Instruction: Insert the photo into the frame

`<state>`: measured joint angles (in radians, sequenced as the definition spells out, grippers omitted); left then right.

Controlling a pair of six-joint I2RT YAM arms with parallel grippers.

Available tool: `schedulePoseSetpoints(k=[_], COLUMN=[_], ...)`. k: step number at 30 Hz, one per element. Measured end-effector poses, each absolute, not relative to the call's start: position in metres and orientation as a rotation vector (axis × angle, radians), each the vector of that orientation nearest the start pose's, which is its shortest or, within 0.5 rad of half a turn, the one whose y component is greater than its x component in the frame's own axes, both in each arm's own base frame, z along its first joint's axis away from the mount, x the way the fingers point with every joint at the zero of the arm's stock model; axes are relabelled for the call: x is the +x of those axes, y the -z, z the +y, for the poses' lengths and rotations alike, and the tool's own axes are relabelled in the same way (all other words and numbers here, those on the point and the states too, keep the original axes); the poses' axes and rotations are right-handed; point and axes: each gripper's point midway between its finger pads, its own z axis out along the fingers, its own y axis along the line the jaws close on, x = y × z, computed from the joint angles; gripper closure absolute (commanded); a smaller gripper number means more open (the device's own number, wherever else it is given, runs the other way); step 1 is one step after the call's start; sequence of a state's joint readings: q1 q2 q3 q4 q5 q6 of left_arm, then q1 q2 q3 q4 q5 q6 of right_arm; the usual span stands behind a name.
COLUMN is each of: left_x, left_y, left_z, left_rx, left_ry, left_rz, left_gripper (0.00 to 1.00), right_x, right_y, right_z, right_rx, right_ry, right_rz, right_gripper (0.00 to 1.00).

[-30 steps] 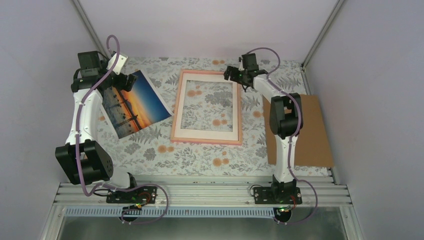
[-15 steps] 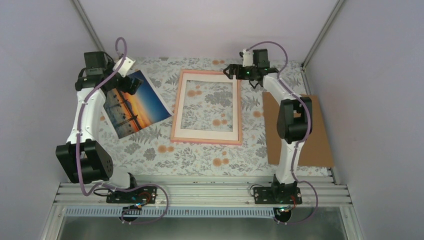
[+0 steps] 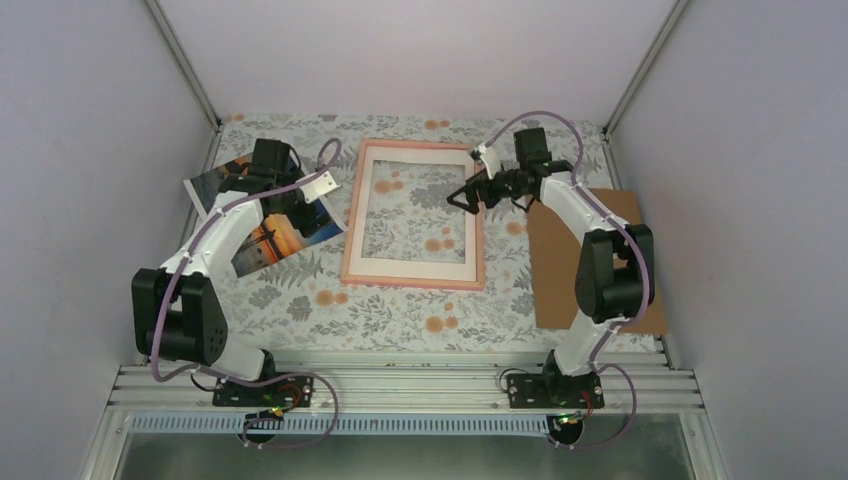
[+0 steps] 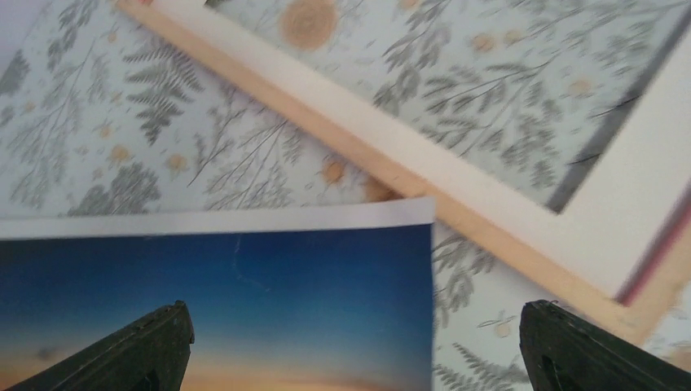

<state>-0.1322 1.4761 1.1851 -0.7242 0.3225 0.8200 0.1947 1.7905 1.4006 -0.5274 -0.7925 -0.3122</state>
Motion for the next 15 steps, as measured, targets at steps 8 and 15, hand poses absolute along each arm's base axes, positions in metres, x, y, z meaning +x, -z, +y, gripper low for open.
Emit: schedulePoseSetpoints(k=[8, 15], left_x=[0.372, 0.343], left_y=[-0.111, -0.06], left_z=[-0.061, -0.038], left_rx=[1.202, 1.317], left_ry=[-0.168, -0.309], left_rz=[2.268, 2.317], left_gripper=[0.0, 0.03], right_x=[0.378, 0.38], right_y=[-0.16, -0.167], right_z=[0.198, 0.197], right_rx=[-0.919, -0.913], right_ry=[-0.918, -0.892], right_rz=[2.204, 2.189], right_gripper=[0.0, 0.0])
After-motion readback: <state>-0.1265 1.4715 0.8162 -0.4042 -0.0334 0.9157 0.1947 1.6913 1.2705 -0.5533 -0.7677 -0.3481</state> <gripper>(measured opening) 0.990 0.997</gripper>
